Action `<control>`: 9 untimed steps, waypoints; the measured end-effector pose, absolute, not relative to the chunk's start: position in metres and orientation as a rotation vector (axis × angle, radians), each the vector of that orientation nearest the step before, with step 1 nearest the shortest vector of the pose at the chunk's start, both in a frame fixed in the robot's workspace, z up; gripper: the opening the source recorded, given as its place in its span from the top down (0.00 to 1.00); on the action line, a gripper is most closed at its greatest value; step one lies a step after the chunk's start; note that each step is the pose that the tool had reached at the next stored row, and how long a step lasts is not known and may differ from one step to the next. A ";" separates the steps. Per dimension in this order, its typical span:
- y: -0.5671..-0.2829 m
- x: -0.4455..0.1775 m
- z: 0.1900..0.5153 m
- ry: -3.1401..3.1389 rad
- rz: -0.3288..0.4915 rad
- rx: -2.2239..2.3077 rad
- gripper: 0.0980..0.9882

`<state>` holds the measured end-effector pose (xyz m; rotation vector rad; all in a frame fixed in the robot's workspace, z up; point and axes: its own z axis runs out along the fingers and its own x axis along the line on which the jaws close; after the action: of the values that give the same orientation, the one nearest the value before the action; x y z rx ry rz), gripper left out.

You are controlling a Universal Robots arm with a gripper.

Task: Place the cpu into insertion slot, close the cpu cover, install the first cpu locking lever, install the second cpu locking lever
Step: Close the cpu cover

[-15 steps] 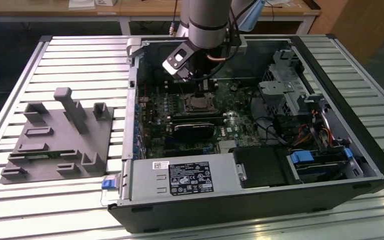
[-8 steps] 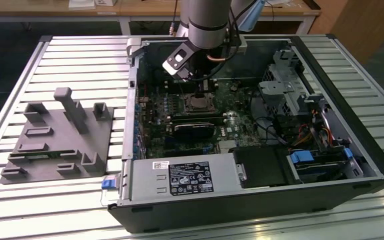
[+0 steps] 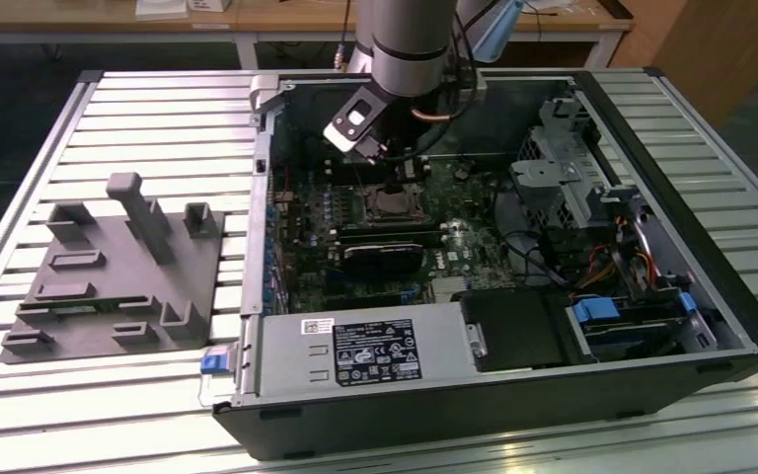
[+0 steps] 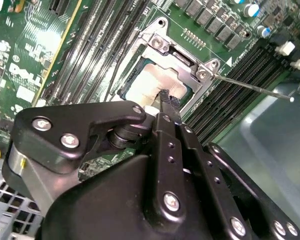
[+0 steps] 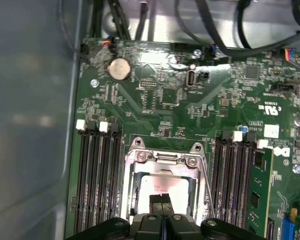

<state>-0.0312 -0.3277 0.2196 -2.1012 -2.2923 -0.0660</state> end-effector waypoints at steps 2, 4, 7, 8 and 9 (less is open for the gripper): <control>-0.328 -0.031 0.220 -2.323 -0.065 -2.066 0.99; -0.328 -0.031 0.220 -2.353 -0.065 -2.031 0.99; -0.328 -0.031 0.220 -2.397 -0.063 -1.978 0.99; -0.328 -0.031 0.220 -2.411 -0.063 -1.960 0.99; -0.328 -0.031 0.220 -2.427 -0.063 -1.940 0.99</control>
<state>-0.0312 -0.3277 0.2196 -1.9399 -2.4269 -0.0626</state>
